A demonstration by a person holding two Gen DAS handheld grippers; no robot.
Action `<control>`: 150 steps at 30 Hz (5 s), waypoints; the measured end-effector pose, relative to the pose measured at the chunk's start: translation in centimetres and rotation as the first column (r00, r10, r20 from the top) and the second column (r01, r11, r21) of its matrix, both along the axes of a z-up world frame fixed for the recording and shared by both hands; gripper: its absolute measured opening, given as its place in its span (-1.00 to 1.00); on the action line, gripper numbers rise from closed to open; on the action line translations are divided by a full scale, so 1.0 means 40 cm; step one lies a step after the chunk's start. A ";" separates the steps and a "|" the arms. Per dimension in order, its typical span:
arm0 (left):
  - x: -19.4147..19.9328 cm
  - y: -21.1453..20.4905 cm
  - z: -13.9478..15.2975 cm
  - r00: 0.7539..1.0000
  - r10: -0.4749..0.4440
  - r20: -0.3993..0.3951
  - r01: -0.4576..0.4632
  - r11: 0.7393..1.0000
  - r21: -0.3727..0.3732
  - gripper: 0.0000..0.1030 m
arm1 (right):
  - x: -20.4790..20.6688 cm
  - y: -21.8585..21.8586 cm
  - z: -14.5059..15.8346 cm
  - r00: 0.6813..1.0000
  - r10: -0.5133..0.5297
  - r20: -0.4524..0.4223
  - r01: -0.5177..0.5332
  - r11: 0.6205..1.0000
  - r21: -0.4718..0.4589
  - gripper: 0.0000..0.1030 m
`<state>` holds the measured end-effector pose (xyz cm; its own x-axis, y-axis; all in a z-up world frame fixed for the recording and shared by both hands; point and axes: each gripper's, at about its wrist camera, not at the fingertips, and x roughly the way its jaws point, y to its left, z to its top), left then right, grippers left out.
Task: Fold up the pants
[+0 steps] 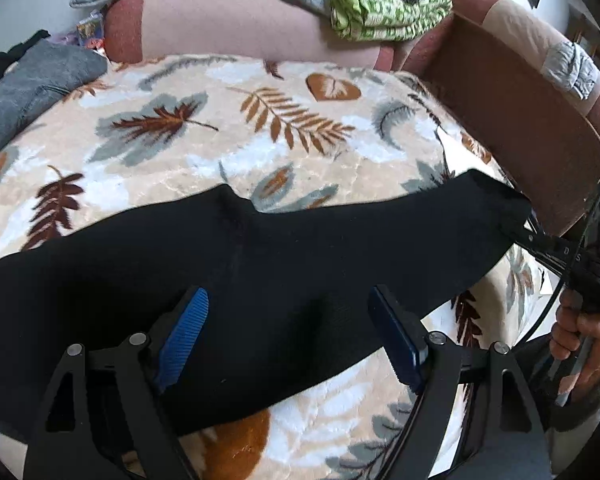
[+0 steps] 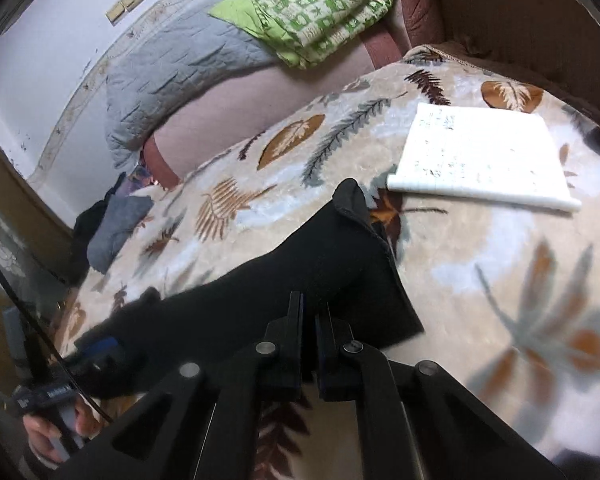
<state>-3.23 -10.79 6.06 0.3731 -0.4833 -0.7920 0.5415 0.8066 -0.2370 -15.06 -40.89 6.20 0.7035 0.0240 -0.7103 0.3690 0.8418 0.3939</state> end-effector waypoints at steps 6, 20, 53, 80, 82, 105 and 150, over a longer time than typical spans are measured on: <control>0.007 0.064 -0.022 0.996 0.087 -0.037 -0.087 0.996 0.005 0.60 | 0.024 -0.028 -0.114 0.994 -0.033 -0.108 0.041 0.997 0.071 -0.86; 0.014 0.223 -0.010 0.976 0.217 0.007 -0.217 0.976 0.033 0.60 | 0.062 0.105 0.026 0.996 0.090 -0.014 -0.090 0.993 -0.072 -0.38; 0.087 0.396 -0.005 0.912 0.406 0.067 -0.409 0.911 0.049 0.61 | 0.482 0.505 -0.107 0.854 0.509 -0.108 -0.515 0.857 -0.027 -0.29; 0.119 0.462 -0.072 0.877 0.467 0.112 -0.479 0.869 0.129 0.62 | 0.504 0.533 -0.133 0.899 0.427 -0.100 -0.437 0.889 -0.138 -0.87; 0.121 0.461 -0.073 0.875 0.470 0.114 -0.482 0.867 0.130 0.62 | 0.505 0.531 -0.135 0.899 0.426 -0.101 -0.436 0.891 -0.128 -0.85; 0.043 0.392 0.013 0.884 0.436 0.171 -0.457 0.882 0.115 0.62 | 0.322 0.465 -0.040 0.911 0.411 -0.045 -0.413 0.899 -0.145 -0.48; -0.019 -0.153 -0.020 0.983 0.057 0.175 -0.088 0.981 0.175 0.62 | 0.032 0.059 -0.065 0.992 0.072 -0.103 -0.091 0.976 -0.197 -0.19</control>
